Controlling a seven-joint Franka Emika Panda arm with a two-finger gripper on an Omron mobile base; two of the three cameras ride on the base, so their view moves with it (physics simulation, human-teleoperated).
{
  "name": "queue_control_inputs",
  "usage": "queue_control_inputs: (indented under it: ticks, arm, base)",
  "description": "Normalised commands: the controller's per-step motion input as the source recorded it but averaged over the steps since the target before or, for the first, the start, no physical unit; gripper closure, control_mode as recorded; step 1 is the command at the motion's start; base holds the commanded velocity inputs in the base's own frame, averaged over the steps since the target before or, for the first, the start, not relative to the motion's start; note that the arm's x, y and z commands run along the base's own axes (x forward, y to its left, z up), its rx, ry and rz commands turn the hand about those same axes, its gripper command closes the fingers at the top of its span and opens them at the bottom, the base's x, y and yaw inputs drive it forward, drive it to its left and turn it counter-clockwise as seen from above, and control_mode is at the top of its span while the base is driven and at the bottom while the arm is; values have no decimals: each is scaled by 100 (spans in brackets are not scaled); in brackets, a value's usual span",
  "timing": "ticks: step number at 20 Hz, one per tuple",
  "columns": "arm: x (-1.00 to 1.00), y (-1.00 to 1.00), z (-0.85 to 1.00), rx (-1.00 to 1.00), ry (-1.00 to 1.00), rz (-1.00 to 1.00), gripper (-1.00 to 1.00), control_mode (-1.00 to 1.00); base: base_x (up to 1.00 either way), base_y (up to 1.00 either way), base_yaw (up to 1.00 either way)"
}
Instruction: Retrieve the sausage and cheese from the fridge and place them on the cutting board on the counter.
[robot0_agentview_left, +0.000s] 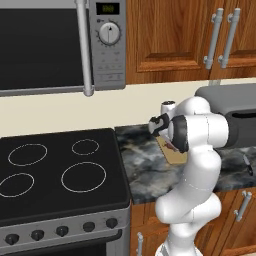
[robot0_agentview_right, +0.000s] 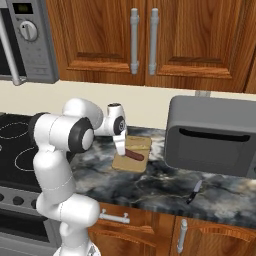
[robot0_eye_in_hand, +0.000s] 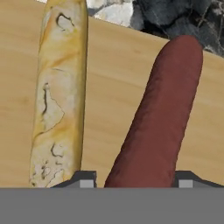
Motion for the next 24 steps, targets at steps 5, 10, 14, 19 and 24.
queue_control_inputs:
  ticks: [5,10,14,19,24]
  arm:
    - [-3,-14,-23,0,-1,7,100,-100]
    - [0,-12,-24,0,0,5,100,-100]
    - [0,-4,-25,0,0,3,100,-100]
    - [0,-2,-29,0,1,4,-100,-100]
    - [-2,-7,-18,0,1,0,-100,-100]
  base:
    - [0,0,0]
    - [0,0,0]
    - [0,0,0]
    - [0,0,0]
    - [0,0,0]
